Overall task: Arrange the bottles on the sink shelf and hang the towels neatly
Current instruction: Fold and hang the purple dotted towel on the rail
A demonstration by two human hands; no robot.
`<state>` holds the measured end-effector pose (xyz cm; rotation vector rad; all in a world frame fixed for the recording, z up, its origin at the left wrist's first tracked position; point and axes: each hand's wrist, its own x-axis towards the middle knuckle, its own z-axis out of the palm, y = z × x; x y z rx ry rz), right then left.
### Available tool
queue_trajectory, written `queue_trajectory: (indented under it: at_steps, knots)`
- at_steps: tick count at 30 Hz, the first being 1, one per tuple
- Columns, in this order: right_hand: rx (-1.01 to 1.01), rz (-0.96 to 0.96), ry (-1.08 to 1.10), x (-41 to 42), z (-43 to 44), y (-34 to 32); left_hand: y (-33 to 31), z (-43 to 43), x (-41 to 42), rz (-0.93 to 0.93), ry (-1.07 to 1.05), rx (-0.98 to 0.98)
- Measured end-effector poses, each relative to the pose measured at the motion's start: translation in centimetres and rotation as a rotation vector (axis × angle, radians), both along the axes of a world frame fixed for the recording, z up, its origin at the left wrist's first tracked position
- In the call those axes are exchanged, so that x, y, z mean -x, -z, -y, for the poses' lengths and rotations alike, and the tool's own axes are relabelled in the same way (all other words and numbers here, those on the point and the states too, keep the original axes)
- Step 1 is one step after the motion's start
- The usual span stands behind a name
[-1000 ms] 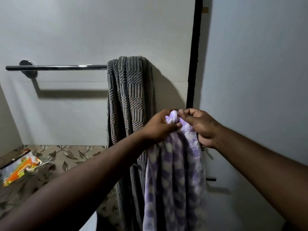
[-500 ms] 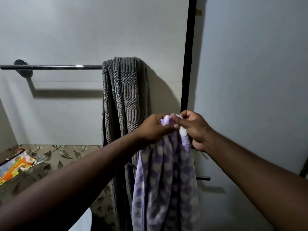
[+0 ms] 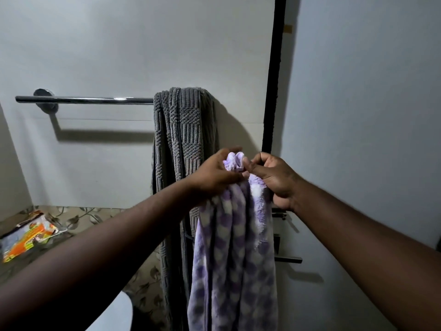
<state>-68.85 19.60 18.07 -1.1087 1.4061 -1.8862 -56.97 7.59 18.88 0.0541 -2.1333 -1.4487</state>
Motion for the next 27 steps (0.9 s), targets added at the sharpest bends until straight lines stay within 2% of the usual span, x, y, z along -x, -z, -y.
queue_trajectory:
  at_steps: [3, 6, 8, 10, 13, 14, 17, 19, 21, 23, 25, 27]
  knots:
    - [-0.015, -0.009, -0.071, 0.0, -0.7, 0.1, -0.6, 0.0, -0.7, -0.009, -0.045, 0.033]
    - [-0.113, -0.012, -0.123, 0.1, -1.5, 1.3, -1.6, 0.6, -0.9, -0.130, -0.179, -0.086]
    - [-0.133, -0.004, -0.088, 0.0, -1.9, 1.8, -1.9, 1.0, -1.4, -0.154, -0.178, -0.125]
    - [-0.093, -0.011, 0.020, -0.1, -1.8, 1.5, -1.7, 1.1, -1.6, -0.079, -0.088, -0.012]
    - [-0.050, -0.085, 0.111, -0.5, -0.8, 0.0, -1.3, 0.1, -0.9, 0.128, -0.033, 0.254]
    - [-0.037, -0.092, 0.129, -0.6, -0.4, -0.5, -1.2, -0.2, -0.6, 0.120, -0.040, 0.268]
    - [-0.019, -0.068, 0.127, -0.3, -0.5, -1.5, -1.3, -0.1, -0.5, -0.014, -0.074, 0.094]
    - [-0.104, -0.061, 0.040, 0.2, -1.6, -1.2, -1.8, 0.6, -0.8, -0.071, -0.123, -0.009]
    - [-0.205, -0.073, -0.042, 0.6, -2.7, -0.4, -2.4, 1.4, -1.3, -0.102, -0.213, -0.008]
    - [-0.198, -0.052, -0.028, 0.7, -3.0, 0.2, -2.8, 2.2, -1.8, -0.109, -0.257, 0.012]
    - [-0.112, -0.039, 0.058, 0.6, -2.6, 0.2, -2.7, 2.3, -2.0, -0.040, -0.195, 0.094]
    - [-0.071, -0.079, 0.099, 0.0, -1.9, -0.5, -2.4, 1.4, -1.8, 0.062, -0.015, 0.199]
